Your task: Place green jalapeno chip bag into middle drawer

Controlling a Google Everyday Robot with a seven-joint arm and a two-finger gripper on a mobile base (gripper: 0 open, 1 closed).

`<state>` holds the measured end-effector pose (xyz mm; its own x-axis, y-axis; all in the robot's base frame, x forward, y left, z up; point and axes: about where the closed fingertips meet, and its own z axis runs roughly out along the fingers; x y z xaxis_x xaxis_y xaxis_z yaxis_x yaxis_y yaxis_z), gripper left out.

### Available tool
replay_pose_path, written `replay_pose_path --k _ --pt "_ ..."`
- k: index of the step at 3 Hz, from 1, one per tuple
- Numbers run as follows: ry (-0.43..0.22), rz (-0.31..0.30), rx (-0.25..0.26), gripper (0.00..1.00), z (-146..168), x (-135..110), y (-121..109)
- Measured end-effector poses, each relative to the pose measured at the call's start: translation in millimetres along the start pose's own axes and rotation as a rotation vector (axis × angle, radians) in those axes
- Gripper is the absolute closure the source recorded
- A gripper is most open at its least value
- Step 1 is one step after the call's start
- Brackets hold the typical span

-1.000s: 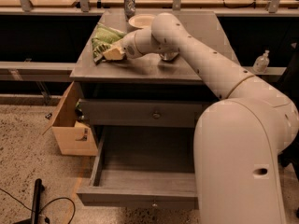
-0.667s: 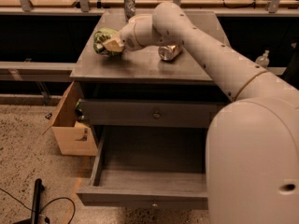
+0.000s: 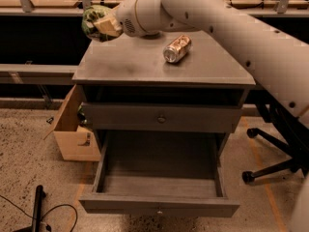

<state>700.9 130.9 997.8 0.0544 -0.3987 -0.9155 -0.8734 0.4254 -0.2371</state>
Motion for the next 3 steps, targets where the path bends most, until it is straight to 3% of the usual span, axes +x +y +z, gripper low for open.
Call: replay_pose_path --k 1,2,3 --pt "-0.041 0.075 -0.043 1.0 -19 14 52" --pt "-0.087 0.192 -0.083 1.0 -37 31 112" --pt "-0.091 0.297 -0.149 1.0 -55 48 186"
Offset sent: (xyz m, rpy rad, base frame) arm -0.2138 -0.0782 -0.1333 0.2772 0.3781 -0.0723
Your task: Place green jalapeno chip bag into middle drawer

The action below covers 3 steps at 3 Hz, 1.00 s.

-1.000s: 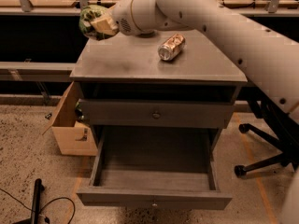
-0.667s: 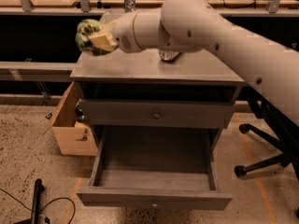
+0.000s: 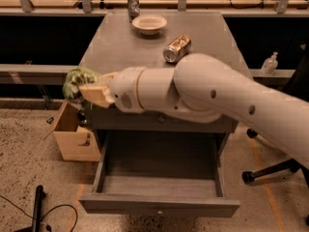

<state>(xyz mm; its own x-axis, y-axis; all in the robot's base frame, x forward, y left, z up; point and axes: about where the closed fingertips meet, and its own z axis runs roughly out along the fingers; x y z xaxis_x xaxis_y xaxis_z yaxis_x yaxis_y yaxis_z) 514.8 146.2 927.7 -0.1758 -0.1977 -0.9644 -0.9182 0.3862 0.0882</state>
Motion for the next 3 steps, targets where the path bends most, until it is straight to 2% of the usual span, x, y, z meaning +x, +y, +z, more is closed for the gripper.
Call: replay_pose_path --k 1,2,3 --pt "0.021 0.082 -0.022 1.0 -7 31 28" --pt "0.024 0.078 -0.018 1.0 -8 32 26" --pt "0.05 0.128 0.022 1.0 -16 58 25"
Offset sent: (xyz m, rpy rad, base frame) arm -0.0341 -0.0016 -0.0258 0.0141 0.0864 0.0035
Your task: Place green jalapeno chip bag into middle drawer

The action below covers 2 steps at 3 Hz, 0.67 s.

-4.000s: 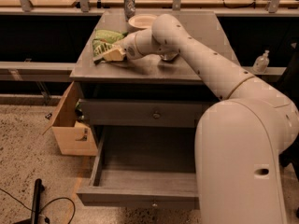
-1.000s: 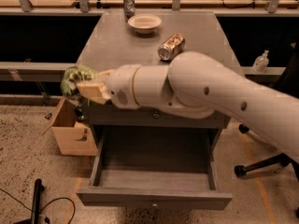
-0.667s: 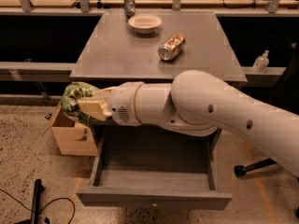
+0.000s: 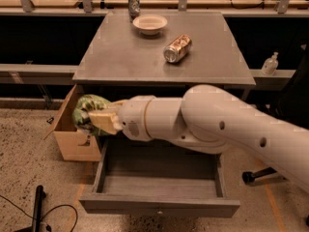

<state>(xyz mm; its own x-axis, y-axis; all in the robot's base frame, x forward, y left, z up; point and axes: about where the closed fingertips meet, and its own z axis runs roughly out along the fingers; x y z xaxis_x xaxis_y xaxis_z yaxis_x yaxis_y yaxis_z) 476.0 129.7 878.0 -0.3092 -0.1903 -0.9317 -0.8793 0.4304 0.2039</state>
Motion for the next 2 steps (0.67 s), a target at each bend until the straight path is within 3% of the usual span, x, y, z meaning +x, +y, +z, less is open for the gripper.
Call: replay_pose_path --k 1,2 --pt "0.061 0.12 0.1 1.0 -24 62 -7" --pt "0.119 0.19 0.209 1.0 -49 119 -25"
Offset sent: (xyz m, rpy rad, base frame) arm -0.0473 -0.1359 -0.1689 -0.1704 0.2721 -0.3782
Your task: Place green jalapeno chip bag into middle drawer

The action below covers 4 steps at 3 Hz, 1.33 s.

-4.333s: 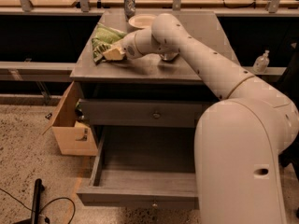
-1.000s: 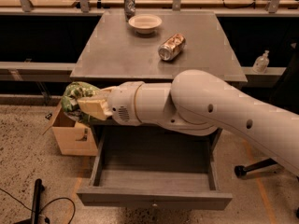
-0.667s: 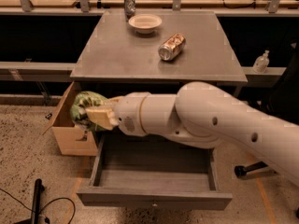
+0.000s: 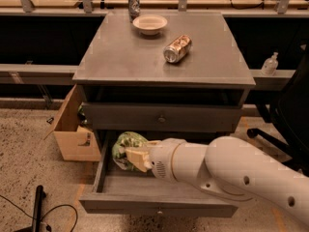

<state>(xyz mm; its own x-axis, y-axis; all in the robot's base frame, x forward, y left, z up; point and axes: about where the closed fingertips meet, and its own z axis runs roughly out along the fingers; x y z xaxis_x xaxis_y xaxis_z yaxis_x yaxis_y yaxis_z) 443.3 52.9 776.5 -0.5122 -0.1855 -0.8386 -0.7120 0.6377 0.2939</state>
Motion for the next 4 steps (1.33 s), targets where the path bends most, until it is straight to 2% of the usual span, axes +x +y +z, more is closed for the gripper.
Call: replay_pose_path --k 1,2,3,4 --pt "0.075 0.055 0.101 1.0 -7 52 -46" --pt "0.127 0.093 0.176 1.0 2 80 -98" --pt "0.137 0.098 0.2 1.0 -2 84 -113" --pt "0.15 0.056 0.196 1.0 21 102 -110"
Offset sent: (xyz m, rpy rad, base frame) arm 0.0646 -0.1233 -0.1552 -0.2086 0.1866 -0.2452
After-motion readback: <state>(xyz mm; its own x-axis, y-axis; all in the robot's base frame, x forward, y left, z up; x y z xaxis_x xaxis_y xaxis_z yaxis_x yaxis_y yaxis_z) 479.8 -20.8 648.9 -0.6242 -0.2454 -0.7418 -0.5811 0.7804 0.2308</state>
